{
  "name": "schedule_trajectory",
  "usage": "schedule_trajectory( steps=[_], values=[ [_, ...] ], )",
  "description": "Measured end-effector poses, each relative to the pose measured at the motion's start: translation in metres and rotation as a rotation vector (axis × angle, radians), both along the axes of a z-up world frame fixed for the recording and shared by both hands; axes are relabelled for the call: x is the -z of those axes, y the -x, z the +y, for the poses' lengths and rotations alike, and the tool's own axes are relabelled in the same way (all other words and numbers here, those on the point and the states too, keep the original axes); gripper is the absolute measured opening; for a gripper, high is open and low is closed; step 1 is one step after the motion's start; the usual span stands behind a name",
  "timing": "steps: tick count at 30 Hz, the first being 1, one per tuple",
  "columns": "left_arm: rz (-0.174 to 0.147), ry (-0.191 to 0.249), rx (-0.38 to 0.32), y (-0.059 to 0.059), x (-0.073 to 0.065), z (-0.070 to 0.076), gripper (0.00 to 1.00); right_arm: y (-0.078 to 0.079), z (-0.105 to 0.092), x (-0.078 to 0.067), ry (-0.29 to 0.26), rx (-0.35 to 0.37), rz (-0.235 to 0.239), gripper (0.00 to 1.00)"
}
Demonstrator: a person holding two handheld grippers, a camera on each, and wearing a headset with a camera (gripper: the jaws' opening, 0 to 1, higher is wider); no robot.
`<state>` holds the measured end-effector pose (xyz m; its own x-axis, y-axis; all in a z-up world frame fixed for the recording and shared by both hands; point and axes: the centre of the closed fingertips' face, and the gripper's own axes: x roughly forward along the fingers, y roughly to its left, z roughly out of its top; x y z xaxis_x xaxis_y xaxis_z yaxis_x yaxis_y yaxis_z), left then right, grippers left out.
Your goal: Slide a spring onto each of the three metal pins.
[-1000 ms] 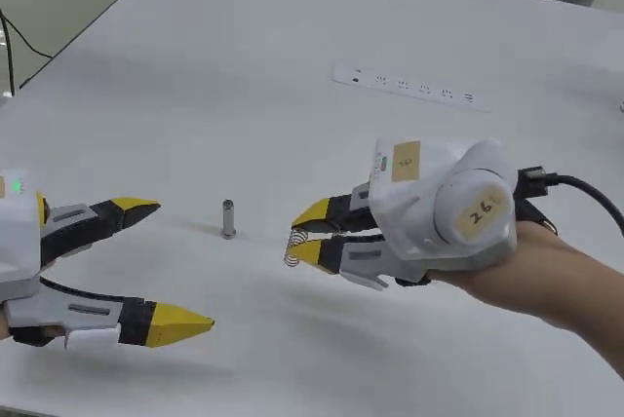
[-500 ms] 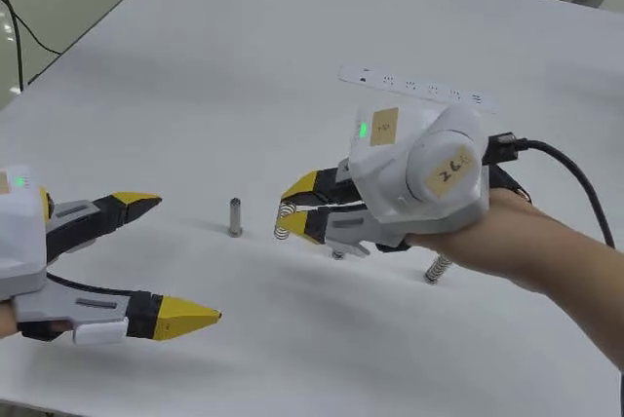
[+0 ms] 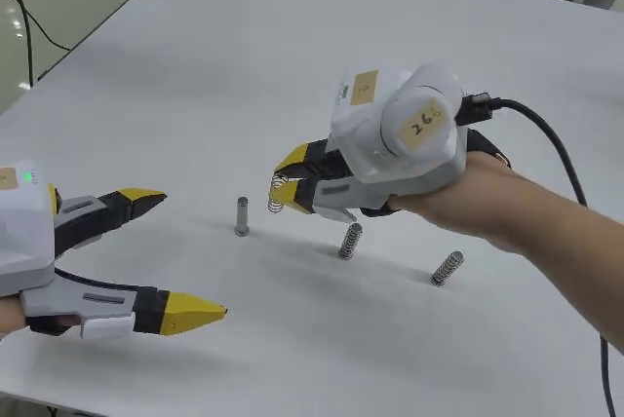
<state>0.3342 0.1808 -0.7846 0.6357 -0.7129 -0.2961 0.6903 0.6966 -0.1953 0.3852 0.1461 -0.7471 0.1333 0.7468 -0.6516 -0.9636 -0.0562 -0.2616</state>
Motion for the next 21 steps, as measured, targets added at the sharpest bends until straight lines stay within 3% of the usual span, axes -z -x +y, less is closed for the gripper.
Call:
schedule_trajectory(
  steps=[15, 21],
  values=[
    [0.007, -0.008, 0.008, 0.002, 0.003, -0.002, 0.97, -0.012, 0.021, -0.005, -0.047, 0.031, 0.056, 0.08],
    [0.004, -0.004, 0.007, 0.002, 0.001, -0.002, 0.97, -0.012, 0.027, -0.001, -0.036, 0.026, 0.064, 0.08]
  ],
)
